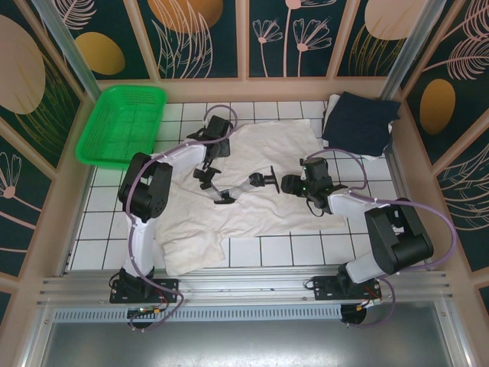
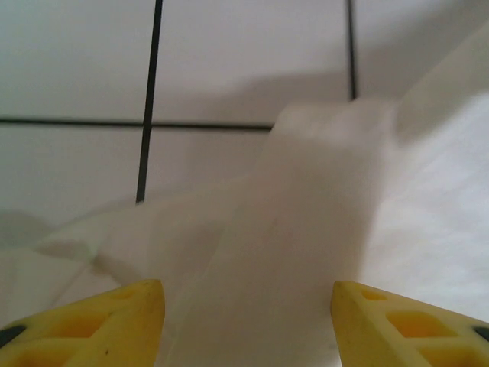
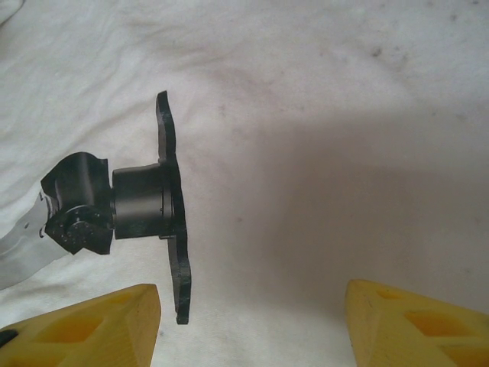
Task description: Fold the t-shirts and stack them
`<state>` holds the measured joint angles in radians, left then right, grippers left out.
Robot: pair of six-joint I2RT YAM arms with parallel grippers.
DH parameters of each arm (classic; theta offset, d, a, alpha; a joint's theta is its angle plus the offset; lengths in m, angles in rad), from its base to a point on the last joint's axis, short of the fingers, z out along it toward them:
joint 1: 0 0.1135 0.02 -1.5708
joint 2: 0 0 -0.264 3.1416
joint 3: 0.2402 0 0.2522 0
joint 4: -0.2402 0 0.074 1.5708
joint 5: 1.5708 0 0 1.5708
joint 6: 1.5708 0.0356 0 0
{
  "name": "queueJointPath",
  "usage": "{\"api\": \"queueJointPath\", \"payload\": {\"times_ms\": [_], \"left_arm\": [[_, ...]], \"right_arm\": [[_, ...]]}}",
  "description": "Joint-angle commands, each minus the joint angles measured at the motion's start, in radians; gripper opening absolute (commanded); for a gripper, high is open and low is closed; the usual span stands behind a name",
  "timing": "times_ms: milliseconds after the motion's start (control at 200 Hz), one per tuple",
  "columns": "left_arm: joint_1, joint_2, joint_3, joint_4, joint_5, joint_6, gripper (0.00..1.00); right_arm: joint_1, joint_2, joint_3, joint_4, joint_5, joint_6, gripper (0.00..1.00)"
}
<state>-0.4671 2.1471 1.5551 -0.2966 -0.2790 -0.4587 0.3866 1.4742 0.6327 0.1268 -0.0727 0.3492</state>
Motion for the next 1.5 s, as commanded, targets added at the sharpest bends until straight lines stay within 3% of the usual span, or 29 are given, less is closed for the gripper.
{"api": "queueJointPath", "payload": {"times_ms": [0, 215, 310, 631, 776, 1156, 1496], "left_arm": [[0.014, -0.014, -0.009, -0.055, -0.017, -0.034, 0.59], [0.013, -0.061, -0.128, -0.023, 0.036, -0.068, 0.44], [0.013, -0.069, -0.133, -0.023, 0.064, -0.072, 0.33], [0.014, -0.117, -0.112, -0.025, 0.055, -0.039, 0.11], [0.013, -0.121, -0.055, -0.068, 0.01, -0.005, 0.07], [0.023, -0.104, 0.133, -0.16, -0.093, 0.079, 0.08], [0.077, -0.037, 0.213, -0.173, -0.064, 0.113, 0.1]], "right_arm": [[-0.004, -0.039, -0.01, -0.006, 0.021, -0.001, 0.65], [-0.005, -0.05, -0.011, -0.012, 0.038, -0.01, 0.66], [-0.005, -0.045, -0.011, -0.01, 0.045, -0.012, 0.66], [-0.007, -0.035, -0.022, 0.01, 0.037, 0.0, 0.66], [-0.005, -0.02, -0.016, 0.011, 0.03, 0.001, 0.66], [-0.006, -0.003, -0.015, 0.019, 0.008, 0.001, 0.66], [-0.006, -0.011, -0.019, 0.003, 0.022, -0.012, 0.67]]}}
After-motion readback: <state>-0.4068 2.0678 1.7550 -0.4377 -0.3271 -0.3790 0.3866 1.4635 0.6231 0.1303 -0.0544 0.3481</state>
